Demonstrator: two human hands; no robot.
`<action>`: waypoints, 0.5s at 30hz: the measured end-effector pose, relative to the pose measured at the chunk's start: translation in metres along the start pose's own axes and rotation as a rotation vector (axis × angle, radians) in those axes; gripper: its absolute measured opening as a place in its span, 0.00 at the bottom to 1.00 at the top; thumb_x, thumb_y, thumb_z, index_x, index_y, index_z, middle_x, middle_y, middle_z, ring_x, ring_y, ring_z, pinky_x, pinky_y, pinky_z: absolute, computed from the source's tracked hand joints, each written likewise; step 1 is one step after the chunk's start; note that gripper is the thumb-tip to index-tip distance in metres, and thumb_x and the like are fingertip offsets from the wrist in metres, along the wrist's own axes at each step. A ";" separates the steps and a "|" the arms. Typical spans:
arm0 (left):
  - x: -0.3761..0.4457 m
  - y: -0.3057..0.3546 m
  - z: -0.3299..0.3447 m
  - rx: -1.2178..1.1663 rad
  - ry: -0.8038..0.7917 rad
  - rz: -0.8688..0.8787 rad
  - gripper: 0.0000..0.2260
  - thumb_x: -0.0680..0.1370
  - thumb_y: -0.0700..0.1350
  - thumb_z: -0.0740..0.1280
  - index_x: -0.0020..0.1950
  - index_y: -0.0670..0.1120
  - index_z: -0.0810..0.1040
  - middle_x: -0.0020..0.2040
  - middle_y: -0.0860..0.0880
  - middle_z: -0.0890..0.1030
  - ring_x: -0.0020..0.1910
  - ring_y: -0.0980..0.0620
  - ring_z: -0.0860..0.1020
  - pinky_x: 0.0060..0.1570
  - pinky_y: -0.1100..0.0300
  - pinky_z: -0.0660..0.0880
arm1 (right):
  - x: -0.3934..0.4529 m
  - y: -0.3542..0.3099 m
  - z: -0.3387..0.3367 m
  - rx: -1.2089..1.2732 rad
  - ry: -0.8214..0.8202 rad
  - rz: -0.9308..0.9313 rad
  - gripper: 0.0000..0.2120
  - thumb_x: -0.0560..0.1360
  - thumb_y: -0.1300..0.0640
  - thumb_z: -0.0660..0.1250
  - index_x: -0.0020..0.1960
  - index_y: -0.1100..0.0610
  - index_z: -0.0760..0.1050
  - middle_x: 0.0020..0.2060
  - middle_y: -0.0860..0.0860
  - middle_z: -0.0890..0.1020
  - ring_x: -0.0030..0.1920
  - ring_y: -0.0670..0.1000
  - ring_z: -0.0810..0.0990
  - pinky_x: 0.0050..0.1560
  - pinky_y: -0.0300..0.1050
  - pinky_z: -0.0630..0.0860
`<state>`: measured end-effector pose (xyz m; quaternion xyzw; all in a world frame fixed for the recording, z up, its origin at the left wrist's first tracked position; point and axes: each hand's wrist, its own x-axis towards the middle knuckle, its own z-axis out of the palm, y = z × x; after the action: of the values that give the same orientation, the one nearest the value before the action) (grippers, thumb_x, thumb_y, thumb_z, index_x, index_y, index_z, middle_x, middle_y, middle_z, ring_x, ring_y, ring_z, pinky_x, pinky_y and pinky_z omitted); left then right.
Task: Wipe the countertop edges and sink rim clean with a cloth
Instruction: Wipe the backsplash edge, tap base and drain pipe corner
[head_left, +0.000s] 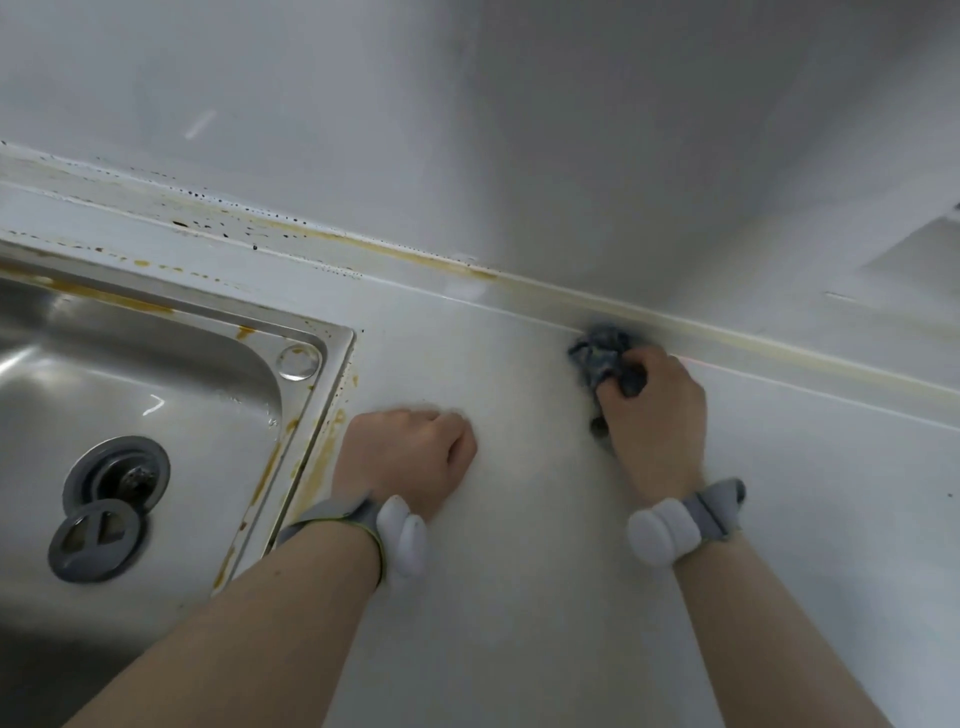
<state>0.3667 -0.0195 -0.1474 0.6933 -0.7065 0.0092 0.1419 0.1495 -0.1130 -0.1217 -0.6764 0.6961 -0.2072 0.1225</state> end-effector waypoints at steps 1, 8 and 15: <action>0.000 0.000 0.000 -0.003 -0.001 0.004 0.17 0.77 0.52 0.62 0.32 0.50 0.61 0.26 0.49 0.73 0.24 0.46 0.71 0.25 0.61 0.64 | 0.002 0.008 -0.010 0.079 0.015 0.064 0.12 0.72 0.54 0.68 0.55 0.54 0.76 0.45 0.52 0.80 0.46 0.55 0.78 0.41 0.38 0.65; -0.001 0.002 -0.003 0.013 -0.014 0.005 0.17 0.78 0.52 0.62 0.32 0.49 0.61 0.26 0.50 0.72 0.25 0.46 0.72 0.25 0.61 0.66 | 0.027 -0.007 -0.051 0.254 0.456 -0.054 0.12 0.70 0.60 0.66 0.53 0.56 0.78 0.47 0.52 0.80 0.46 0.50 0.76 0.48 0.35 0.68; 0.001 0.005 -0.006 0.024 -0.018 0.003 0.18 0.77 0.52 0.64 0.32 0.48 0.61 0.26 0.50 0.68 0.24 0.46 0.71 0.25 0.62 0.64 | 0.025 -0.058 0.032 0.036 0.285 -0.251 0.05 0.70 0.62 0.66 0.40 0.59 0.80 0.41 0.53 0.82 0.38 0.56 0.78 0.36 0.40 0.64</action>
<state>0.3626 -0.0188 -0.1408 0.6939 -0.7086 0.0116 0.1274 0.2142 -0.1416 -0.1207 -0.7193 0.6128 -0.3270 0.0081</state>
